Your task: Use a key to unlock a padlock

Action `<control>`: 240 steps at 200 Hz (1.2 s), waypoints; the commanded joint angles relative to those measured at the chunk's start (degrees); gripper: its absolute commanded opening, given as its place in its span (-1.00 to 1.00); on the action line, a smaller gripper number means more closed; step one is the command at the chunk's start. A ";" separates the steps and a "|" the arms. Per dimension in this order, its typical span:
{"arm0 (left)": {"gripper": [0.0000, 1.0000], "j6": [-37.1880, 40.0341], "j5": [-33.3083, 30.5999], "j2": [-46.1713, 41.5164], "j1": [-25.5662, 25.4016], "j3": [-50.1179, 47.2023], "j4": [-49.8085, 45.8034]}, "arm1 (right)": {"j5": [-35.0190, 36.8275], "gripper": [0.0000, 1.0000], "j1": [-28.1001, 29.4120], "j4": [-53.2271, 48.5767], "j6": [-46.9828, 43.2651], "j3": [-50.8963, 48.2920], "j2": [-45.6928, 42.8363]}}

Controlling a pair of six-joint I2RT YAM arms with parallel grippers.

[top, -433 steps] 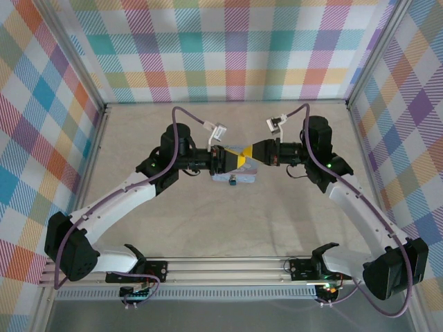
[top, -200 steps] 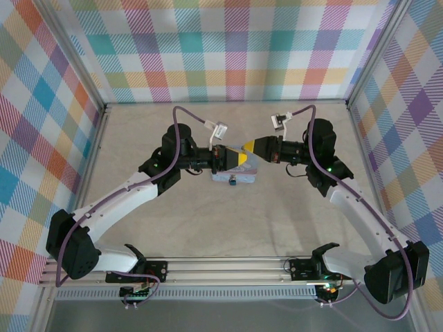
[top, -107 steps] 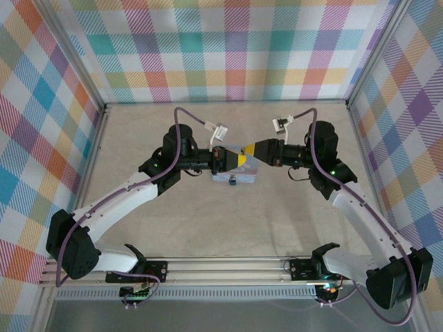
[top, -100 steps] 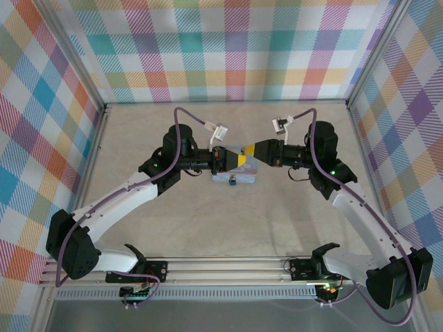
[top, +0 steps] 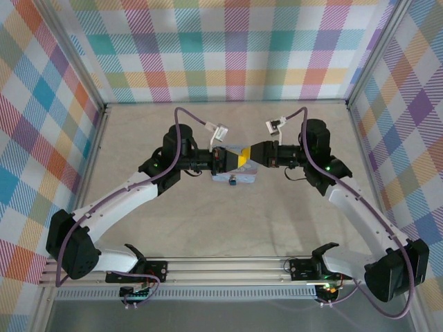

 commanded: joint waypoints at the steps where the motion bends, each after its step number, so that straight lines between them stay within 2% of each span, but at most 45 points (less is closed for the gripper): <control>1: -1.00 1.36 1.83 -0.45 -0.59 1.97 -0.54 | 0.84 -0.62 0.60 -2.39 -3.00 2.37 -0.12; 19: -1.00 2.11 1.56 -0.96 -0.61 1.73 -1.40 | 2.11 -0.73 0.58 -2.89 -3.58 2.46 -0.58; 42: -1.00 2.83 1.34 -1.43 -0.63 1.62 -2.36 | 3.40 -0.78 0.51 -3.41 -4.04 2.56 -0.69; 86: -1.00 3.44 0.84 -2.50 -0.63 0.61 -3.24 | 2.43 -1.00 0.48 -1.38 -3.25 2.30 -0.41; 94: -1.00 3.55 0.48 -2.82 -0.63 0.48 -3.42 | 2.50 -1.00 0.51 -1.32 -3.34 2.21 -0.50; 109: -0.74 3.86 -0.20 -3.42 -0.63 0.22 -4.14 | 2.31 -1.00 0.50 -0.95 -3.36 2.06 -0.80; 125: -0.60 4.00 -0.50 -3.97 -0.42 -0.20 -4.42 | 2.76 -1.00 0.51 -0.74 -3.25 1.86 -1.19; 195: -0.53 2.28 -0.62 -6.33 1.17 -2.78 -2.83 | 3.09 -1.00 0.51 0.57 -2.17 1.33 -2.08; 240: -0.38 -1.14 1.15 -4.27 1.05 -3.04 2.31 | 2.21 -1.00 0.51 2.17 -1.06 0.66 -1.82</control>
